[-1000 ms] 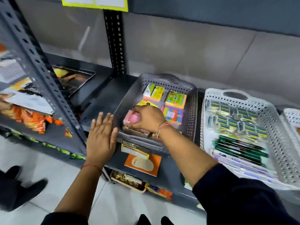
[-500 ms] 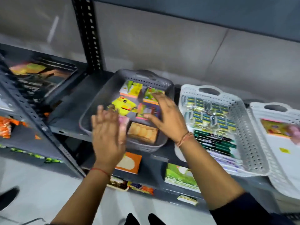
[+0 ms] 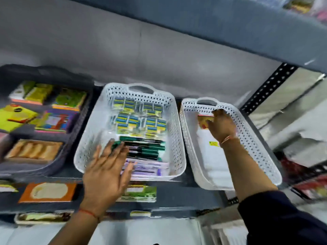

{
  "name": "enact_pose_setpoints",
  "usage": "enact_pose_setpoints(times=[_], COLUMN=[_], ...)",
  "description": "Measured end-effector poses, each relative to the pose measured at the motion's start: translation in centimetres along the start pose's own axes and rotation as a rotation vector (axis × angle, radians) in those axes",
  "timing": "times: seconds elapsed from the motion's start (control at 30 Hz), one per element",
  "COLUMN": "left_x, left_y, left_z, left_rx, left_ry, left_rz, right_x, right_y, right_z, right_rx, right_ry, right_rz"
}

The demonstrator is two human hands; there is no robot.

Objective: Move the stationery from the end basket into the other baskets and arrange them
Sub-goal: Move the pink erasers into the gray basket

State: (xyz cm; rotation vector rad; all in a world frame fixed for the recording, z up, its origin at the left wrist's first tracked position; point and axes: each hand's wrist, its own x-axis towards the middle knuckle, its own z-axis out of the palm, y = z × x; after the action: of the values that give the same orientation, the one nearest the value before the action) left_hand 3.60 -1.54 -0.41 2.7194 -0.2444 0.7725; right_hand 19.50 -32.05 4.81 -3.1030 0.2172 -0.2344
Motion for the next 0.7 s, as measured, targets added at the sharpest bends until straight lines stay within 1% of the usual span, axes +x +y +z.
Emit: enact_pose_setpoints(times=[0.07,0.1,0.17,0.23,0.37,0.5,0.53,0.63,0.7], left_x=[-0.3,-0.2,0.0,0.2,0.0,0.0,-0.1,-0.3,-0.4], left_y=[-0.4,-0.6,-0.7,-0.8,-1.0,-1.2,-1.2,-1.9,-3.0], left_z=[-0.1,-0.2,-0.1,0.0,-0.1,-0.4,-0.4,-0.7,-1.2], left_rx=[0.020,0.027,0.037,0.040,0.038,0.033,0.036,0.047,0.049], left_ry=[0.025,0.039,0.063,0.082,0.069,0.017,0.003,-0.038,-0.064], left_rz=[0.018,0.024,0.028,0.026,0.025,-0.001,-0.002,-0.006,-0.014], right_x=[1.4,1.6,1.7,1.6,0.9,-0.8,-1.7,-5.4,-7.7], right_y=[2.9,4.0,5.1,5.3,4.7,2.9,2.2,-1.2,-4.6], right_z=[1.2,1.8,3.1,3.9,3.8,0.9,0.2,-1.4,-2.6], right_rx=[-0.023,-0.047,-0.078,-0.039,0.110,0.247,0.244,0.203,0.288], right_ry=[-0.114,-0.167,-0.251,-0.259,-0.102,-0.080,-0.047,0.149,0.223], right_rz=[0.203,0.246,0.265,0.306,0.503,0.569,0.555,0.428,0.309])
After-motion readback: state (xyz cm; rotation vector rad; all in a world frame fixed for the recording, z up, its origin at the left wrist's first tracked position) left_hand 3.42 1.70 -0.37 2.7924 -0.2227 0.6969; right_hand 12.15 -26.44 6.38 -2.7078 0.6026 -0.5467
